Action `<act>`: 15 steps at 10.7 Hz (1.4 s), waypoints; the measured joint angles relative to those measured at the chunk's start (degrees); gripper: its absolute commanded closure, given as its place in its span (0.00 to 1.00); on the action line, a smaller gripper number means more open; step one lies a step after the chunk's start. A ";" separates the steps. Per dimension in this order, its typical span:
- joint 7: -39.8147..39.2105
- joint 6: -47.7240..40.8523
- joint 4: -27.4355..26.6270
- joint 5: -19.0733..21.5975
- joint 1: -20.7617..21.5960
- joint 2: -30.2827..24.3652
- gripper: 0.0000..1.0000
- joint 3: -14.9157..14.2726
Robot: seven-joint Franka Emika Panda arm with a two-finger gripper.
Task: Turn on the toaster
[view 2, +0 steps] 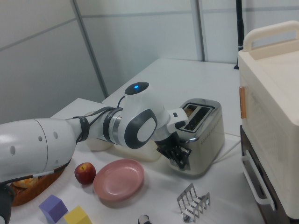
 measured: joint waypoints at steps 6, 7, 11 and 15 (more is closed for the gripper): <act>0.00 -11.52 1.76 -0.12 -0.36 -7.92 0.98 -0.33; 0.00 -17.77 2.11 0.03 -0.19 -11.85 0.86 -0.23; 0.17 -36.60 3.10 7.23 0.04 -25.67 0.00 0.10; 0.53 -38.31 3.20 10.23 -0.17 -28.25 0.00 -0.81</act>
